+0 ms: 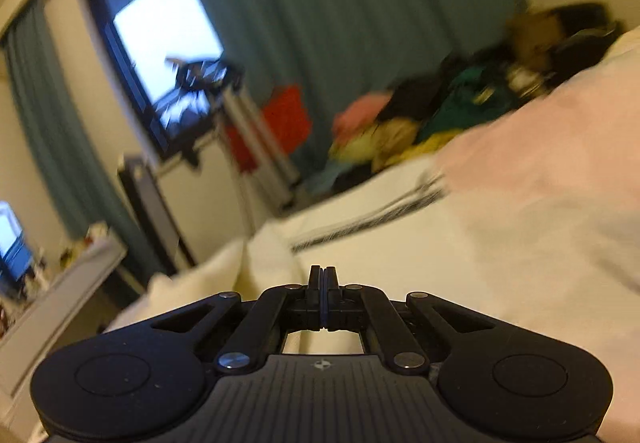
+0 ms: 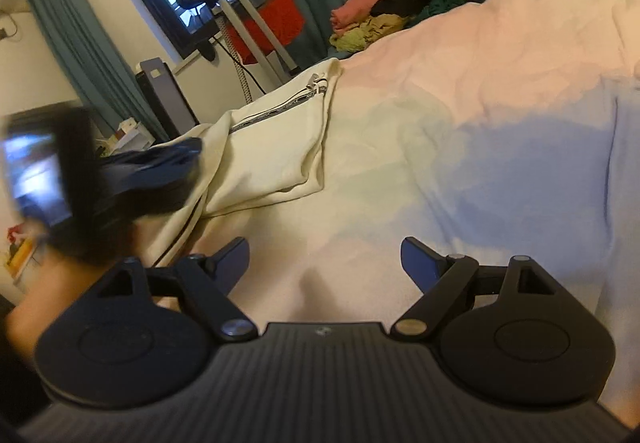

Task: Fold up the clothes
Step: 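Grasp the sweatpants leg edge with the left gripper and lift it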

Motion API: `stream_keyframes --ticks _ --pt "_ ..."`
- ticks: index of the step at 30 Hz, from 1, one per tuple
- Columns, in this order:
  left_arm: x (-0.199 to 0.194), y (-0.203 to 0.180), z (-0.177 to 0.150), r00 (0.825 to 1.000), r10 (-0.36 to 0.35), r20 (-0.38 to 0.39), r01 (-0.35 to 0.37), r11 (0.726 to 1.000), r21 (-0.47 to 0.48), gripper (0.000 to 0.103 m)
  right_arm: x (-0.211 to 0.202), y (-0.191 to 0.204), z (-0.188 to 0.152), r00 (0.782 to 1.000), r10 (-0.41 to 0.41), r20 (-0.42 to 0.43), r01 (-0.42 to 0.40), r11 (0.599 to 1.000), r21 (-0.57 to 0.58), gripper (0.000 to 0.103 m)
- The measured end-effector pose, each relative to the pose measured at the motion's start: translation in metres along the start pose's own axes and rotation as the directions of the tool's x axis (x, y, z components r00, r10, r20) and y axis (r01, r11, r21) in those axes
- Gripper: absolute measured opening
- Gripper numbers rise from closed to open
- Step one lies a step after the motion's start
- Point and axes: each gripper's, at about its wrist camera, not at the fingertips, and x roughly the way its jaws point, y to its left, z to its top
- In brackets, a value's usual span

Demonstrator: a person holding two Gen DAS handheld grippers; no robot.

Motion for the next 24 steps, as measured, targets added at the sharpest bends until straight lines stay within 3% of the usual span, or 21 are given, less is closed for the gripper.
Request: stream_keyframes --ticks 3,5,8,9,10,14,17,18,19,21,24 --pt "-0.019 -0.002 -0.005 1.0 -0.007 0.003 0.007 0.999 0.035 0.0 -0.007 0.002 -0.002 1.0 0.011 -0.001 -0.011 1.0 0.016 0.085" --pt "-0.018 0.001 -0.011 1.0 0.004 -0.029 -0.003 1.0 0.03 0.008 -0.011 0.004 -0.003 1.0 0.018 -0.002 -0.018 0.999 0.026 0.085" --pt "-0.008 0.006 -0.02 0.996 0.038 -0.084 -0.036 0.999 0.024 0.029 -0.02 0.008 -0.006 1.0 0.031 0.004 -0.031 0.999 0.033 0.085" --pt "-0.004 0.005 -0.022 0.994 0.054 -0.093 -0.05 0.998 0.042 0.049 -0.026 0.01 -0.007 0.999 0.036 0.01 -0.037 0.999 0.03 0.085" --pt "0.0 0.004 -0.024 0.992 0.07 -0.103 -0.064 0.996 0.061 0.058 -0.031 0.012 -0.009 0.999 0.042 0.016 -0.042 0.999 0.026 0.085" --pt "0.029 -0.009 -0.03 0.979 0.143 -0.144 -0.12 0.98 0.156 0.058 -0.031 0.006 -0.007 0.999 0.031 0.013 -0.031 0.998 0.046 0.085" --pt "0.064 -0.02 -0.036 0.952 0.261 -0.161 -0.218 0.945 0.242 0.057 -0.02 0.0 -0.004 0.999 0.03 0.012 -0.031 0.997 0.071 0.085" --pt "0.075 -0.023 -0.038 0.945 0.284 -0.16 -0.236 0.935 0.265 0.053 -0.014 -0.002 -0.005 1.0 0.023 0.009 -0.023 0.998 0.063 0.085" --pt "0.08 -0.022 -0.037 0.943 0.286 -0.168 -0.239 0.937 0.254 0.033 -0.008 -0.003 -0.006 1.0 0.015 0.006 -0.015 0.998 0.054 0.085" --pt "0.088 -0.019 -0.036 0.941 0.284 -0.185 -0.242 0.945 0.221 0.009 0.005 -0.006 -0.009 1.0 -0.005 -0.017 0.006 0.999 0.039 0.085" --pt "0.06 -0.011 -0.024 0.955 0.265 -0.129 -0.251 0.961 0.118 0.007 0.013 -0.01 -0.008 0.999 -0.019 -0.027 0.02 0.999 0.036 0.085"
